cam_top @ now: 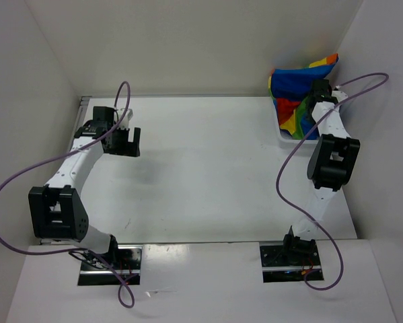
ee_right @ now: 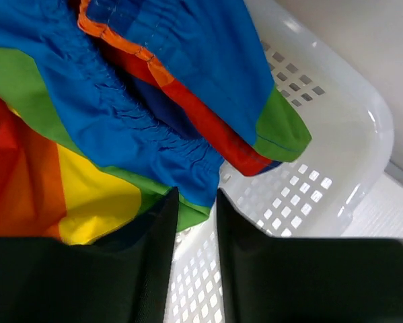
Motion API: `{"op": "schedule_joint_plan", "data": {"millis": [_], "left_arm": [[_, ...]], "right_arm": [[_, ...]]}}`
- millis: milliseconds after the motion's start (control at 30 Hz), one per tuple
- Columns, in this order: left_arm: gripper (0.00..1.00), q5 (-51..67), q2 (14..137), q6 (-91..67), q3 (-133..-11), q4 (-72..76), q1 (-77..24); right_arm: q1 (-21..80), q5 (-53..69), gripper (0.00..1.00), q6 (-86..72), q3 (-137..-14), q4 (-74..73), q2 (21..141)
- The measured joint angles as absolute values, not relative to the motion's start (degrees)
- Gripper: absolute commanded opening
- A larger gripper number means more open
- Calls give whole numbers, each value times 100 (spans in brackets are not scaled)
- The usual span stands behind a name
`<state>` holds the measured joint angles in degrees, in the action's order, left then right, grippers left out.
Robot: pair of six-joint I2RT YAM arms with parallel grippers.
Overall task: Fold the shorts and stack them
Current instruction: Grab the shorts from the pile
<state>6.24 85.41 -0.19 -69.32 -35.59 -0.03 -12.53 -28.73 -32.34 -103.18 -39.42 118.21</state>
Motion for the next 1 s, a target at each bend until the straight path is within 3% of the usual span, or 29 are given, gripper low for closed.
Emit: {"op": "schedule_joint_plan", "data": {"millis": [200, 300, 367, 400, 433, 467, 600, 633, 767, 933, 967, 1000], "left_arm": [[100, 600, 8458, -16, -6932, -3577, -3], [100, 587, 8436, -19, -6917, -3586, -3], [100, 574, 8425, -19, -6908, -3599, -3], [100, 565, 8423, -19, -6906, -3599, -3], [100, 563, 8420, -19, -6901, -3599, -3], [100, 561, 8420, -19, -6899, -3599, -3], [100, 563, 8394, -19, -6879, -3601, -3], [100, 563, 8377, -19, -6864, -3599, -3], [100, 563, 8342, -16, -6847, -3603, -3], [100, 558, 8337, -19, -6812, -3616, -3], [100, 558, 8337, -19, -6805, -3638, -3], [100, 552, 8337, -16, -6794, -3649, -3]], "right_arm": [[-1284, -2628, 2, -3173, -10324, -3793, 11865], [-1293, -2438, 2, -3146, -10328, -3723, 11865], [-1293, -2335, 39, -3151, -10348, -3662, 11865], [-1295, -2307, 63, -3127, -10353, -3632, 11865], [-1295, -2296, 95, -3127, -10355, -3612, 11865], [-1295, -2290, 100, -3114, -10359, -3597, 11865], [-1323, -2311, 100, -3048, -10527, -3625, 11926], [-1341, -2324, 99, -3046, -10652, -3627, 11987], [-1406, -2399, 67, -3046, -11214, -3618, 12387], [-1426, -2368, 41, -3050, -11535, -3638, 12805], [-1428, -2327, 29, -3044, -11561, -3642, 12855], [-1431, -2296, 24, -3037, -11585, -3660, 12886]]}}
